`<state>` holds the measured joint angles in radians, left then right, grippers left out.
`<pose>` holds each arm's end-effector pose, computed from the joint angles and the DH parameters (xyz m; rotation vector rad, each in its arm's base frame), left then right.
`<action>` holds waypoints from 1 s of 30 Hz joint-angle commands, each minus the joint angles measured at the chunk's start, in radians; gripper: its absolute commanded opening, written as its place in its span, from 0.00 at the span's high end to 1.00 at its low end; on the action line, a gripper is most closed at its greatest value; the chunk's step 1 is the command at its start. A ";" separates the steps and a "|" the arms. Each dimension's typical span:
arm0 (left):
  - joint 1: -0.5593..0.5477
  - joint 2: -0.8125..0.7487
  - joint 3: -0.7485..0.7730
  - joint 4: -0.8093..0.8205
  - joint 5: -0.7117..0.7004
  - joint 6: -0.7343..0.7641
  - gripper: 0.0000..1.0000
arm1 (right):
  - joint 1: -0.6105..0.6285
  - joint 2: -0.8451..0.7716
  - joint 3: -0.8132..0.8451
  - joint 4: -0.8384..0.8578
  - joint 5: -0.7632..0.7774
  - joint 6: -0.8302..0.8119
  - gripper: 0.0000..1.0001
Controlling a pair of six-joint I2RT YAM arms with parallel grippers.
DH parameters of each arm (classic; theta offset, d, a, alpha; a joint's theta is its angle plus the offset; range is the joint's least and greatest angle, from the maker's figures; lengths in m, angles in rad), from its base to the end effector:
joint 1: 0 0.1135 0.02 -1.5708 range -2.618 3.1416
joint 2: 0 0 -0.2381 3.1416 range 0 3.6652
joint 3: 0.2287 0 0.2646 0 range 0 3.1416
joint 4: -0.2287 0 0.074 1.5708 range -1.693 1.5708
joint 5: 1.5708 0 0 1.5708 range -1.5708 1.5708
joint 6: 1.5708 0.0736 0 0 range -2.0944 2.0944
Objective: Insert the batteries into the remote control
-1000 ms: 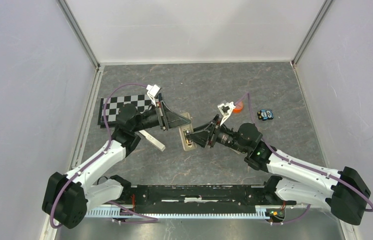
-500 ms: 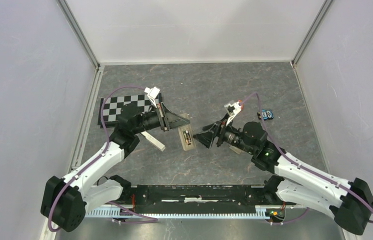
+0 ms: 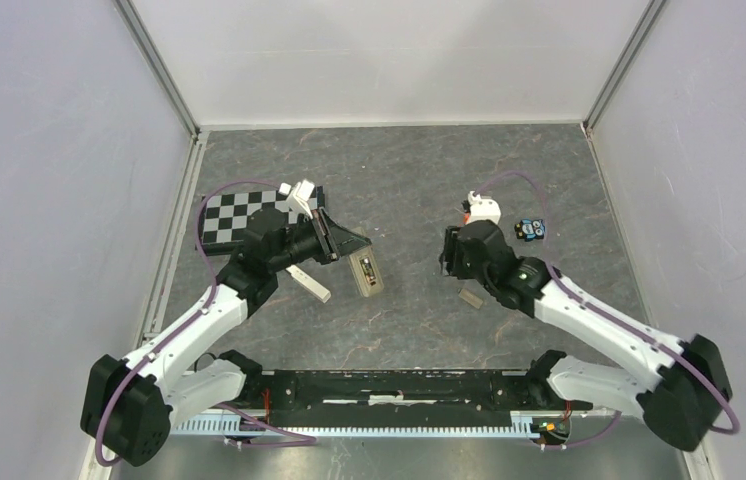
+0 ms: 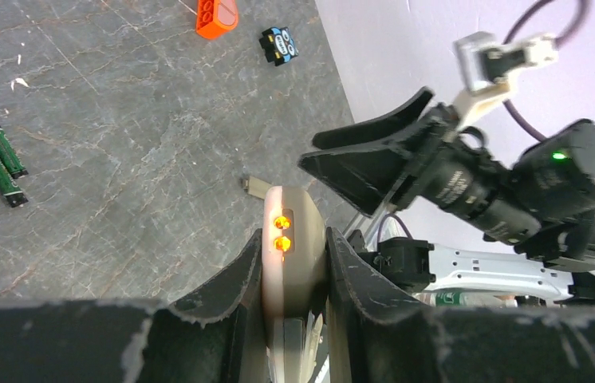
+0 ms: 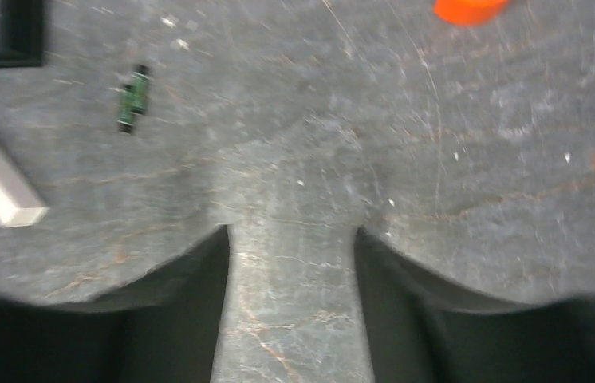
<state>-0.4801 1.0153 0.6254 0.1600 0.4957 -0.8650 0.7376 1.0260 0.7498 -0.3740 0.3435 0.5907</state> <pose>0.2417 -0.1653 0.2417 0.0112 2.0054 -1.3606 0.2202 0.1666 0.2178 0.0272 2.2014 0.3708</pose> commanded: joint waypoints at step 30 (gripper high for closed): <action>0.001 0.020 0.002 0.050 0.035 0.038 0.98 | -0.120 0.337 -0.123 0.073 -0.165 -0.080 0.73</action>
<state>-0.4797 1.0466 0.6212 0.1593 0.5087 -0.8623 0.6205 1.3880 0.6437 -0.3439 0.2867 0.5934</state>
